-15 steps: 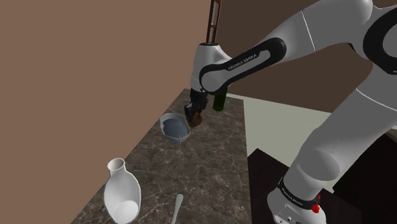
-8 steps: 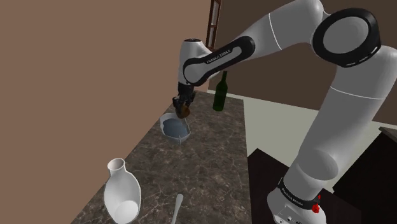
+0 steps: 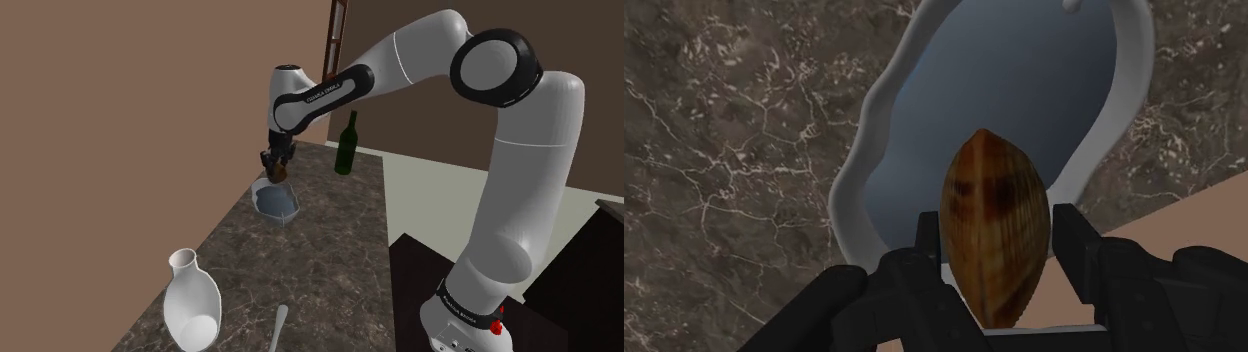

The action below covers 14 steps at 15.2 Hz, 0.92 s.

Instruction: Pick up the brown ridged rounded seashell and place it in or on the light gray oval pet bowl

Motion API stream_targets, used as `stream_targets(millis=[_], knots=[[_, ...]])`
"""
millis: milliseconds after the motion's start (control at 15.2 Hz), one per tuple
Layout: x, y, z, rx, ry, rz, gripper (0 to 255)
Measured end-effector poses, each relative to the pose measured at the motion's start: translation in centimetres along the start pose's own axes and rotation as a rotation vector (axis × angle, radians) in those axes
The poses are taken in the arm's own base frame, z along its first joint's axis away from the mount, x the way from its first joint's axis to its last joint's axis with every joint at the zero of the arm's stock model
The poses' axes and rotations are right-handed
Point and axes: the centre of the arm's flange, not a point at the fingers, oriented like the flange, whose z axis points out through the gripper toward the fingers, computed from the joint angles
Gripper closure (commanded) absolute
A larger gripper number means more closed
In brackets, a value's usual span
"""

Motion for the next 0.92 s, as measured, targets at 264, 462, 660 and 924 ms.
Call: stream_targets(millis=[264,462,660,924], knots=[[-0.2,-0.1,1.9,0.000,0.000,0.000,255],[-0.5,-0.3,3.4,0.000,0.000,0.000,255],[-0.6,-0.2,5.1,0.000,0.000,0.000,255],[-0.6,-0.3,5.4,0.000,0.000,0.000,255]])
